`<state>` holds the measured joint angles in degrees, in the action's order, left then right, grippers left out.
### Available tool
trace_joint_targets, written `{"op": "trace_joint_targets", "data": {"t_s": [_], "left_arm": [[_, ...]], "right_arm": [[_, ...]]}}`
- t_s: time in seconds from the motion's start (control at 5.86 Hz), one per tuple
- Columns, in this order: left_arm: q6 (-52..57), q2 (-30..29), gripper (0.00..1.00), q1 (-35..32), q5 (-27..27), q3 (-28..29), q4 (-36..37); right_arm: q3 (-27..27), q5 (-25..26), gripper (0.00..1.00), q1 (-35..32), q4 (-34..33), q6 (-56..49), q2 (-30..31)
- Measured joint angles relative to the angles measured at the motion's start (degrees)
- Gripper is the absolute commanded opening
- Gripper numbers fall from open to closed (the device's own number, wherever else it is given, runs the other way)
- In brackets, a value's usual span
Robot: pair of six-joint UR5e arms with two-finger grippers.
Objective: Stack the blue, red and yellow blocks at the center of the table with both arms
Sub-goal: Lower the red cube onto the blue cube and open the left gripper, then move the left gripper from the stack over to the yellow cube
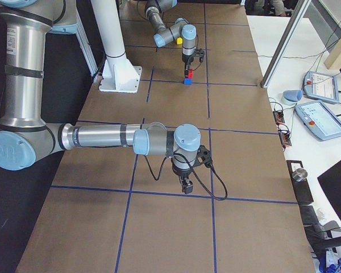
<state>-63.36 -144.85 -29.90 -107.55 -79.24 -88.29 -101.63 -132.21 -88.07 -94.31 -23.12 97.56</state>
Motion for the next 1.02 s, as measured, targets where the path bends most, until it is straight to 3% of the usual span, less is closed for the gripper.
{"op": "trace_joint_targets", "data": {"t_s": [0.34, 0.51, 0.68, 1.02], "left_arm": [[2.4, 0.8, 1.0, -3.5, -2.0, -3.4, 0.6], [5.5, 4.5, 1.0, -7.4, -7.4, -7.5, 0.8], [11.6, 11.7, 1.0, -11.9, -12.5, -13.7, 0.9], [20.7, 31.7, 1.0, -19.3, -16.0, -26.2, 0.6]], "right_arm": [[0.1, -0.1, 1.0, 0.0, 0.0, 0.0, -0.1], [0.3, -0.1, 1.0, 0.0, 0.0, -0.1, -0.1], [0.4, -0.1, 1.0, 0.0, 0.0, -0.1, -0.1], [0.5, -0.1, 1.0, 0.0, 0.0, 0.0, -0.1]]}}
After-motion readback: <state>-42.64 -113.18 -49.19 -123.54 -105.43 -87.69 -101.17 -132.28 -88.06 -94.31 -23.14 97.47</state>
